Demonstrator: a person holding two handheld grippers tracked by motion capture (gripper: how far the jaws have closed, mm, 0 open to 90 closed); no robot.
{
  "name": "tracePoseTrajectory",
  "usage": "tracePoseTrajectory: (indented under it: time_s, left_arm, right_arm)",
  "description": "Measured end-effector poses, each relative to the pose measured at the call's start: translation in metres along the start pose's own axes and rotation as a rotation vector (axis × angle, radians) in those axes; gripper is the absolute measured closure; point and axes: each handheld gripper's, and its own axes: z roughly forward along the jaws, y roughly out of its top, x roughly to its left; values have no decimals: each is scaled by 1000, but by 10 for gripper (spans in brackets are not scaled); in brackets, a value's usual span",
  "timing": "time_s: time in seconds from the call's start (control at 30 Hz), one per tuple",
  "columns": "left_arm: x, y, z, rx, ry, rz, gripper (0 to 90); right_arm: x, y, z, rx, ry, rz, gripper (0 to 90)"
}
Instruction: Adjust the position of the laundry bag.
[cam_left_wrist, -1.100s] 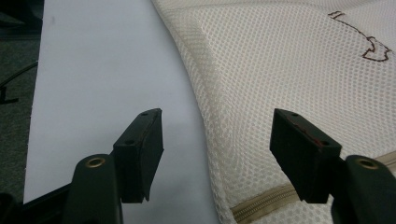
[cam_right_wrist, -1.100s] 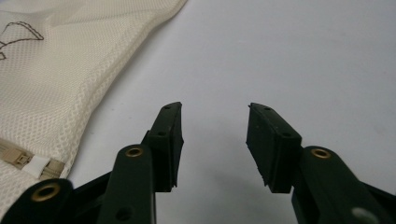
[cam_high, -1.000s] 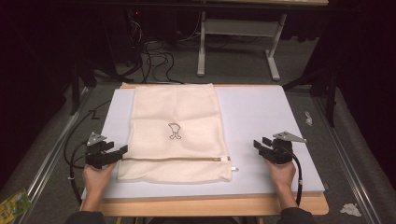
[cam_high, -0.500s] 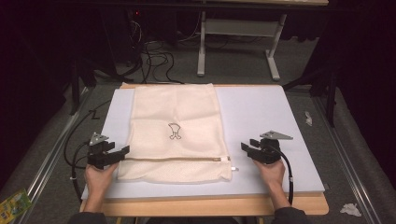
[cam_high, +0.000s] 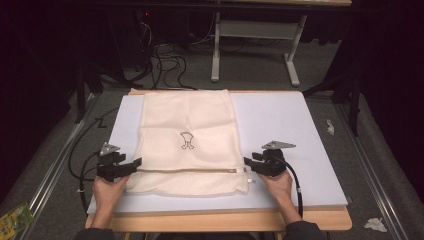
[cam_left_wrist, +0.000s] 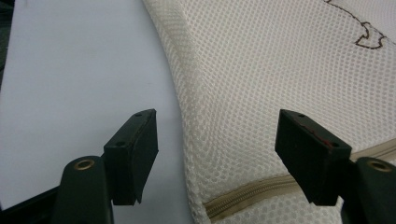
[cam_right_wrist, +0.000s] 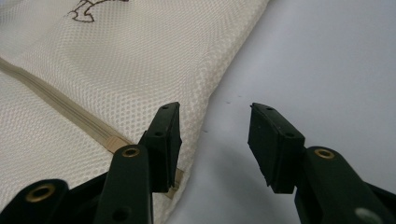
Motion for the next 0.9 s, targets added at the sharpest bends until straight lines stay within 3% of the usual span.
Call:
tracePoseTrajectory:
  time_s: [0.3,0.57,0.63,0.77,0.83,0.9]
  left_arm:
    - [-2,1,6,30,11,-7,316]
    - [-3,-2,14,66,25,-1,341]
    - [-5,-3,16,78,18,5,408]
    - [-11,-3,19,95,65,49,476]
    - [-11,-2,19,102,69,60,490]
    - [-14,-1,19,114,73,74,552]
  right_arm:
    - [13,5,16,51,34,-23,540]
    - [17,7,26,79,34,-24,558]
    - [17,7,29,97,37,-6,595]
    - [14,9,30,115,32,-13,687]
    - [14,10,30,122,30,-15,708]
    - [16,13,31,151,14,-48,777]
